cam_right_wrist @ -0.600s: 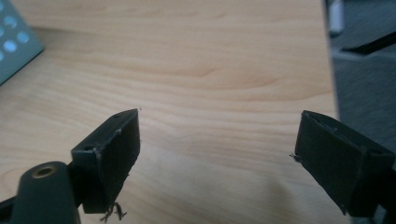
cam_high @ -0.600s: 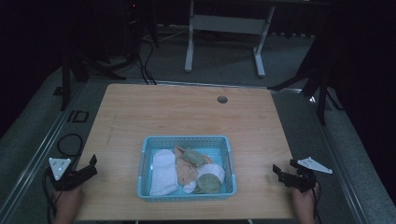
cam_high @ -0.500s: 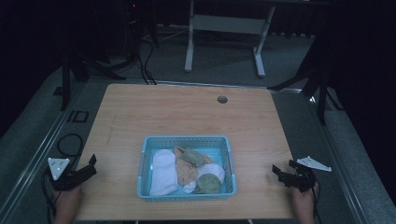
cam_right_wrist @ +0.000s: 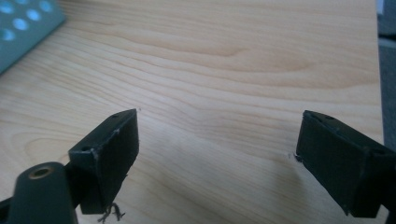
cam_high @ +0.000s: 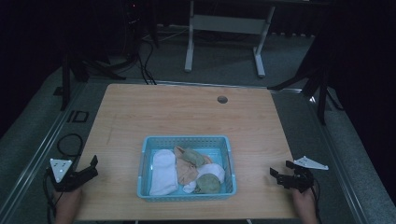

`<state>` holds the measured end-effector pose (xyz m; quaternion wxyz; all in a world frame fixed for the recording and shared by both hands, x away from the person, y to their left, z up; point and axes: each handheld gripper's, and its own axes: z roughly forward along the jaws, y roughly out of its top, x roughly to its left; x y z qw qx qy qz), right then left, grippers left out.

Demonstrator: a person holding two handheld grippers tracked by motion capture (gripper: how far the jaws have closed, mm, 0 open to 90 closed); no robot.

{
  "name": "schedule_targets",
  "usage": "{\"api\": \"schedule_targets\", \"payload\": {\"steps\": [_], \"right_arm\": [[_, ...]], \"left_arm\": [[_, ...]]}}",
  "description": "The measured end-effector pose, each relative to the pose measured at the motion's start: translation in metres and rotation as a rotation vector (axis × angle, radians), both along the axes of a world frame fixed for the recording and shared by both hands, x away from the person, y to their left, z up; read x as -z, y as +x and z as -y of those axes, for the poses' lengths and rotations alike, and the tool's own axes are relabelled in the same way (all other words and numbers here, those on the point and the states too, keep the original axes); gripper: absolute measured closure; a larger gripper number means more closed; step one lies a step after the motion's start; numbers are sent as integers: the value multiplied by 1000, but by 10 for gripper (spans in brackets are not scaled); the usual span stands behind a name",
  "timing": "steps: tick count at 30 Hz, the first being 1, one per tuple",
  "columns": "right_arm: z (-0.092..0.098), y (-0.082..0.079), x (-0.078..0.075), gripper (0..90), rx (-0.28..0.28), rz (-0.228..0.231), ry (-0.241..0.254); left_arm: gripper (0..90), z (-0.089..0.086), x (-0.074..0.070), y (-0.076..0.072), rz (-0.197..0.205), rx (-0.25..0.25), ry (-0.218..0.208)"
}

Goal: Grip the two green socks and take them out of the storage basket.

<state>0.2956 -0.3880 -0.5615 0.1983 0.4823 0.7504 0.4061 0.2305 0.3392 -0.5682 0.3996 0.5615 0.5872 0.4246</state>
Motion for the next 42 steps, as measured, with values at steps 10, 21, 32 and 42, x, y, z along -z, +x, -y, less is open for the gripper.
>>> {"api": "schedule_targets", "payload": {"steps": [10,21,32,42], "right_arm": [[0,1,-1,127,-172,-56,2],[-4,-1,-16,134,-353,-78,-37],[-15,-5,-27,127,-433,-137,-101],[-31,-3,-38,127,-519,-184,-201]], "left_arm": [[3,0,0,0,-6,18,-1],[3,0,0,1,-12,24,5],[3,1,0,2,-20,21,11],[3,1,0,2,-22,28,7]]}}
